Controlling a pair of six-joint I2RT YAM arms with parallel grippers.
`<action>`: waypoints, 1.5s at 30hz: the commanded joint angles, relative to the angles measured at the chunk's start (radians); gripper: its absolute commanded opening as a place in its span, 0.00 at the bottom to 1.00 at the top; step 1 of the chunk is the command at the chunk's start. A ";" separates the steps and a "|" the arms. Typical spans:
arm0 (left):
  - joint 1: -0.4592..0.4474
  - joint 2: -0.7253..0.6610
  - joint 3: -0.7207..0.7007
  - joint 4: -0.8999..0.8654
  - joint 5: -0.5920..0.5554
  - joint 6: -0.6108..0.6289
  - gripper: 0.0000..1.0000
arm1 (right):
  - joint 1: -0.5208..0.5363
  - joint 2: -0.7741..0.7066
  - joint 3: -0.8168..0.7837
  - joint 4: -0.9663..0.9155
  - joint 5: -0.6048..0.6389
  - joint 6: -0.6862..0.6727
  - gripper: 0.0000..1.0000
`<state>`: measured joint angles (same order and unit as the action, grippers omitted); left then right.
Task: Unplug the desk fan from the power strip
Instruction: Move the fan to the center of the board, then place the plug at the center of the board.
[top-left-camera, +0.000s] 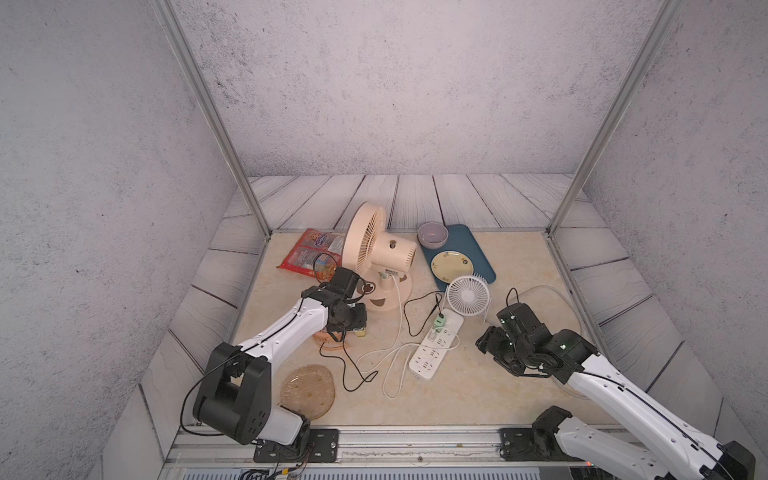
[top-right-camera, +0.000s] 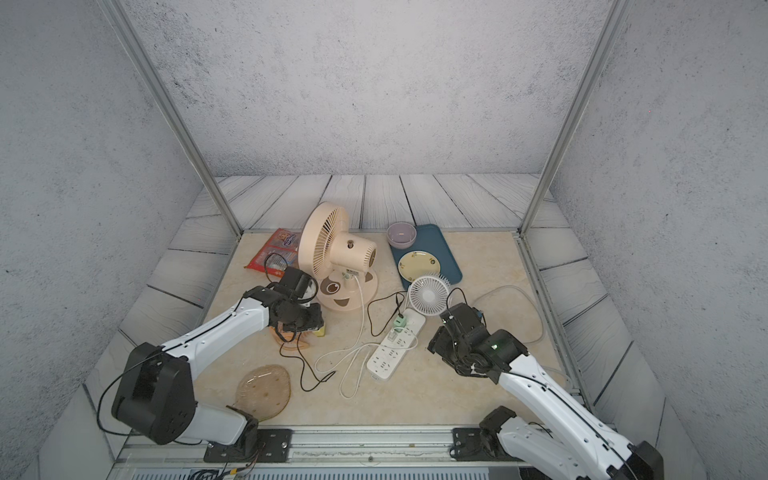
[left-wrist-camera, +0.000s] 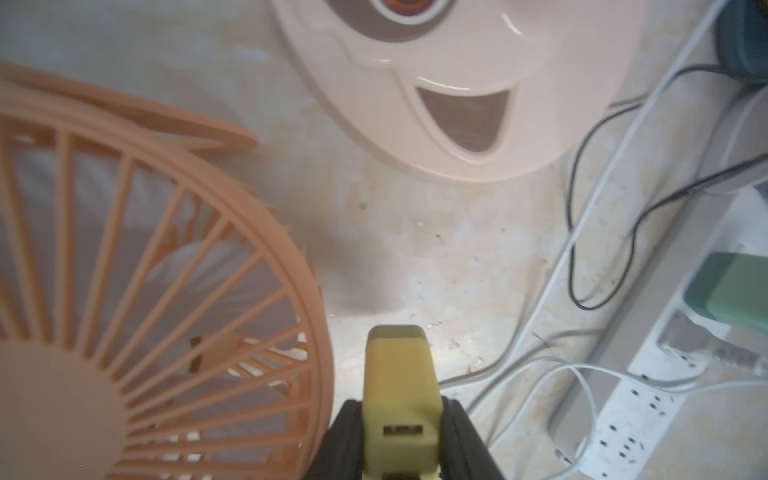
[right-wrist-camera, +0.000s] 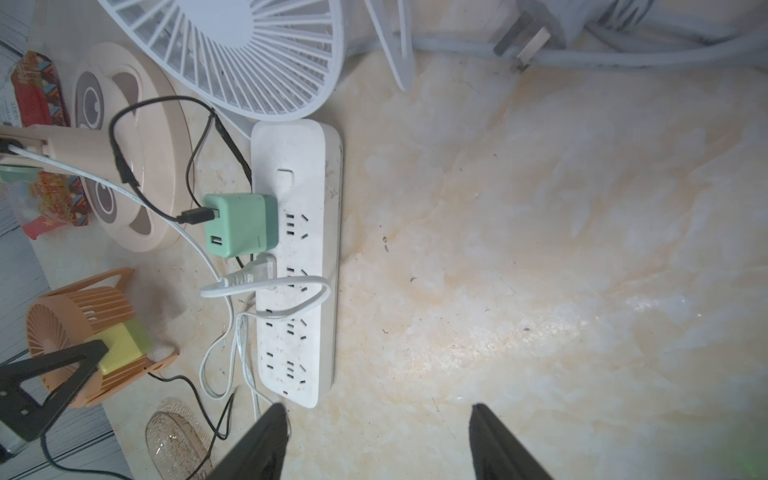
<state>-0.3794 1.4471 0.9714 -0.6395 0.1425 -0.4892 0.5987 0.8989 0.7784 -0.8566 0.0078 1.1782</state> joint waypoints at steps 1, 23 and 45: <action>0.090 -0.012 -0.018 -0.011 -0.043 0.032 0.00 | -0.005 -0.014 0.007 -0.028 0.039 0.001 0.71; 0.414 0.166 0.102 0.024 0.015 0.073 0.41 | -0.025 -0.014 0.022 -0.069 0.046 -0.020 0.72; 0.342 -0.203 0.102 -0.076 0.140 -0.028 0.85 | -0.056 0.245 0.270 -0.130 -0.009 -0.389 0.75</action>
<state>-0.0078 1.2705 1.0760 -0.6586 0.2436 -0.4847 0.5461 1.0946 1.0019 -0.9699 0.0383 0.9016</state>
